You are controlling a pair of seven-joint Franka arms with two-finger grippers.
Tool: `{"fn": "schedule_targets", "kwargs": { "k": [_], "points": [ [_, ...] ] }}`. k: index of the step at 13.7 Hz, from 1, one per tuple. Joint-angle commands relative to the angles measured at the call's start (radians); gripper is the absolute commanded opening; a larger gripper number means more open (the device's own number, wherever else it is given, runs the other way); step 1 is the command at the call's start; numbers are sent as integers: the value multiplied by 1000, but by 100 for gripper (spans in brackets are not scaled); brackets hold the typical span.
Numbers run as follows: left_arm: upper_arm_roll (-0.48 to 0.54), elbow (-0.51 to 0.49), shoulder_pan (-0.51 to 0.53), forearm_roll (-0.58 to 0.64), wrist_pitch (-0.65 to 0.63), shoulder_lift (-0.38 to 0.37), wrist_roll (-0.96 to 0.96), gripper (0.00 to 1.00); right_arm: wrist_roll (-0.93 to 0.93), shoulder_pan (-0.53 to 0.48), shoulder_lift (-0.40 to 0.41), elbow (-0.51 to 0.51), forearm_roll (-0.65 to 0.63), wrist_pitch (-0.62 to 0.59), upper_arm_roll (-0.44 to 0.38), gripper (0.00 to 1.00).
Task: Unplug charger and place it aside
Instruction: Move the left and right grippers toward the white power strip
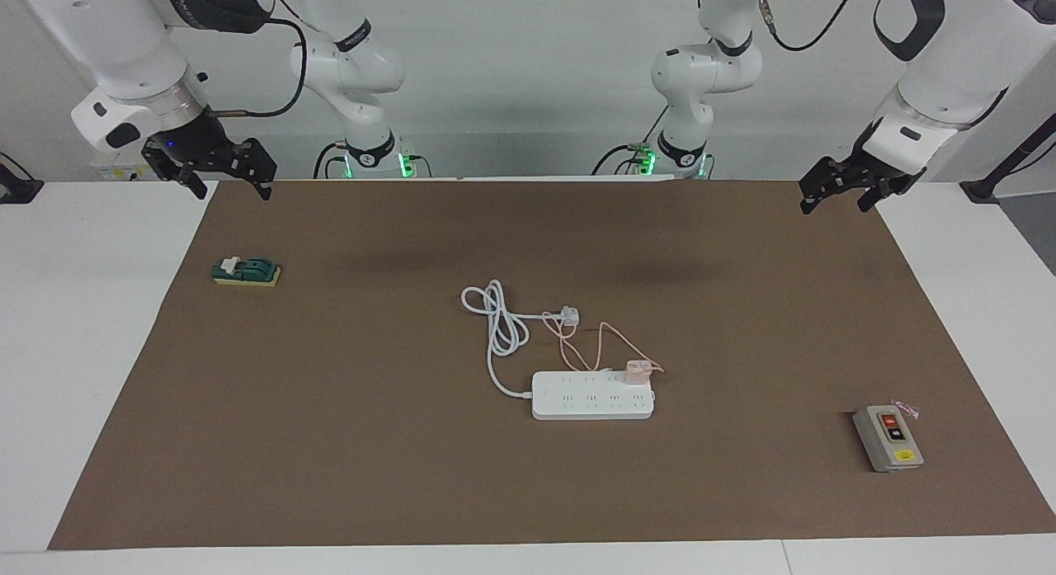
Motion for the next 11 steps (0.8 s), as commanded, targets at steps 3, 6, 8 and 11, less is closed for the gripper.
{"fn": "schedule_targets", "kwargs": {
  "k": [3,6,8,11],
  "points": [
    [6,-5,-10,3,-4,-13,-2,100,-28,-16,-14,-13,6,-1,8,100],
    [3,-25,-25,-8,71,8,-3,100,-28,-16,-14,-13,8,-2,8,100],
    [3,-22,-26,-32,140,60,-5,100,-25,-18,-13,-13,8,-4,8,100],
    [6,-25,-62,-22,247,111,-57,100,-25,-30,-14,-13,8,-8,8,100]
  ]
}}
